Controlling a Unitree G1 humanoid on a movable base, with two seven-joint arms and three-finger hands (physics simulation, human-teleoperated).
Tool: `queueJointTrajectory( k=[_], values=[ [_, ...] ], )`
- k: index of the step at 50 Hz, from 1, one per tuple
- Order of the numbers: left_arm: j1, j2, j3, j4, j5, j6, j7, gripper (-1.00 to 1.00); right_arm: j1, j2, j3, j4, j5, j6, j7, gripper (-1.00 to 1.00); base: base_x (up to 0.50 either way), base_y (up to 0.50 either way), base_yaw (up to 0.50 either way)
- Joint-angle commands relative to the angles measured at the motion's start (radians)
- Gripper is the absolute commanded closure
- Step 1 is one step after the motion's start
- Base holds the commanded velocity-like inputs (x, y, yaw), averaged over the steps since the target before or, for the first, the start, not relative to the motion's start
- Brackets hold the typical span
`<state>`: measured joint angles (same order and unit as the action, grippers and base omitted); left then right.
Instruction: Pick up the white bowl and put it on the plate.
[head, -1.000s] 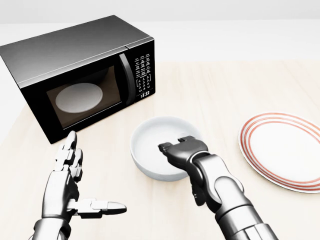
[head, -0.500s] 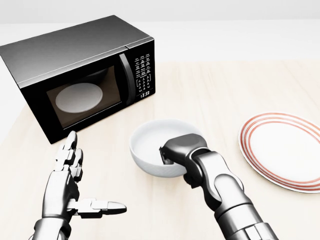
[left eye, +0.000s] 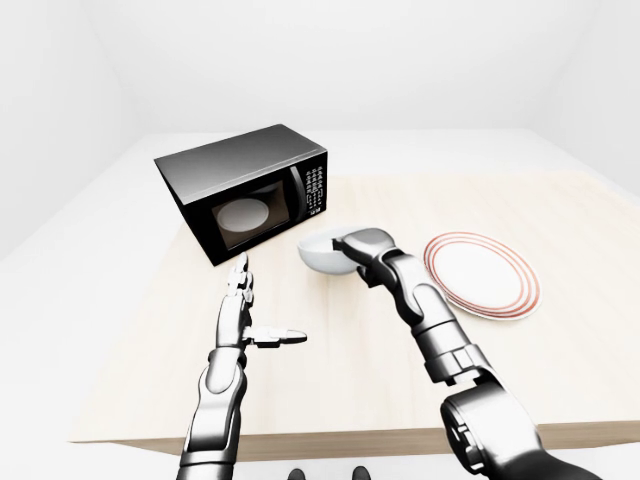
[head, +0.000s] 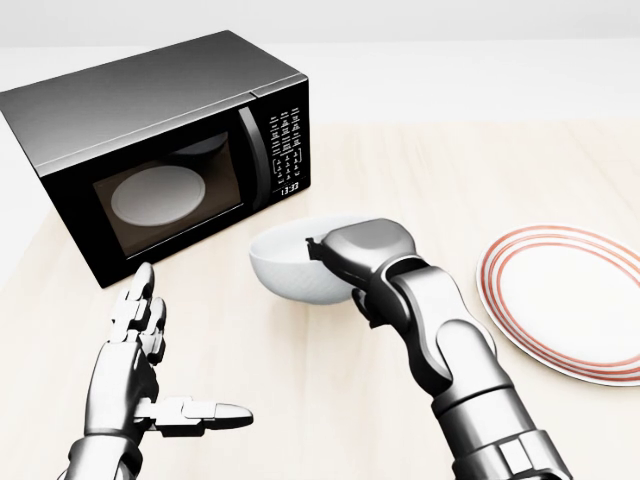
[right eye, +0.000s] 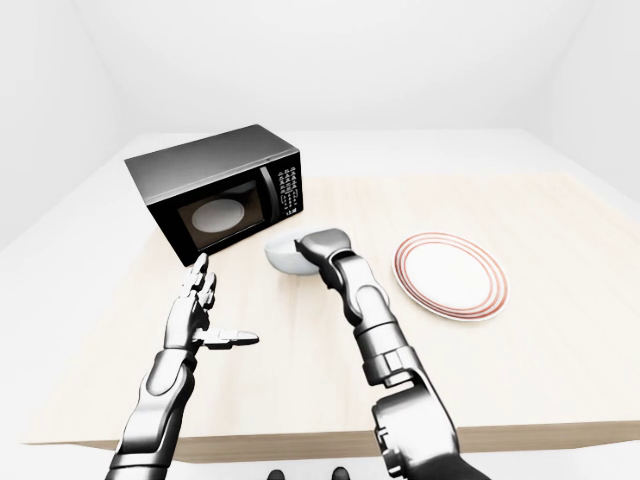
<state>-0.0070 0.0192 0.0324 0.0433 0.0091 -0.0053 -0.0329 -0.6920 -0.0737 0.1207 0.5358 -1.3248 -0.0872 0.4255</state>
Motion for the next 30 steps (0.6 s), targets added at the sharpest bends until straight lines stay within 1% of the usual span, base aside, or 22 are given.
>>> queueJointTrajectory(
  k=[1, 3, 7, 10, 11, 14, 16, 19, 22, 23, 24, 25, 28, 30],
  values=[
    [0.001, -0.001, -0.003, -0.009, 0.000, 0.009, 0.002, -1.00, 0.013, -0.010, -0.018, -0.118, -0.004, 0.000, 0.023, 1.00, 0.00, 0.00, 0.00],
    [0.000, -0.001, -0.002, -0.003, 0.000, 0.004, 0.001, -1.00, 0.018, -0.010, -0.020, -0.133, -0.003, 0.000, 0.031, 1.00, 0.00, 0.00, 0.00],
    [0.000, -0.001, -0.002, -0.001, 0.000, 0.001, 0.001, -1.00, 0.022, -0.013, -0.024, -0.158, -0.002, 0.000, 0.041, 1.00, 0.00, 0.00, 0.00],
    [0.002, -0.001, -0.003, -0.012, 0.000, 0.010, 0.000, -1.00, 0.016, -0.018, -0.031, -0.167, -0.009, 0.000, 0.032, 1.00, 0.00, 0.00, 0.00],
    [0.002, -0.001, -0.003, -0.015, 0.000, 0.013, 0.001, -1.00, 0.009, -0.023, -0.033, -0.152, -0.022, 0.000, 0.010, 1.00, 0.00, 0.00, 0.00],
    [0.002, 0.000, -0.001, -0.001, -0.001, -0.001, -0.001, -1.00, -0.009, -0.035, -0.042, -0.126, -0.039, 0.000, -0.047, 1.00, 0.00, 0.00, 0.00],
    [0.004, 0.000, -0.001, -0.009, -0.001, 0.005, -0.001, -1.00, -0.016, -0.042, -0.046, -0.123, -0.048, 0.000, -0.073, 1.00, 0.00, 0.00, 0.00],
    [0.007, -0.001, -0.002, -0.013, 0.000, 0.005, -0.001, -1.00, -0.025, -0.051, -0.049, -0.116, -0.054, 0.000, -0.097, 1.00, 0.00, 0.00, 0.00],
    [0.004, 0.000, -0.001, -0.002, -0.001, -0.003, -0.002, -1.00, -0.024, -0.059, -0.051, -0.111, -0.060, 0.000, -0.115, 1.00, 0.00, 0.00, 0.00],
    [0.006, -0.001, -0.002, -0.010, 0.000, 0.004, -0.001, -1.00, -0.025, -0.062, -0.053, -0.109, -0.064, 0.000, -0.128, 1.00, 0.00, 0.00, 0.00],
    [0.006, -0.001, -0.003, -0.010, 0.001, 0.003, -0.001, -1.00, -0.026, -0.064, -0.054, -0.108, -0.067, 0.000, -0.136, 1.00, 0.00, 0.00, 0.00],
    [0.006, -0.001, -0.002, -0.004, 0.000, -0.003, -0.001, -1.00, -0.030, -0.070, -0.052, -0.111, -0.084, 0.000, -0.164, 1.00, 0.00, 0.00, 0.00],
    [0.003, 0.000, -0.001, -0.004, 0.000, 0.000, -0.002, -1.00, -0.044, -0.076, -0.060, -0.109, -0.090, 0.001, -0.201, 1.00, 0.00, 0.00, 0.00],
    [0.002, 0.000, -0.001, -0.005, -0.001, 0.002, -0.002, -1.00, -0.055, -0.082, -0.062, -0.100, -0.102, 0.003, -0.244, 1.00, 0.00, 0.00, 0.00]
  ],
)
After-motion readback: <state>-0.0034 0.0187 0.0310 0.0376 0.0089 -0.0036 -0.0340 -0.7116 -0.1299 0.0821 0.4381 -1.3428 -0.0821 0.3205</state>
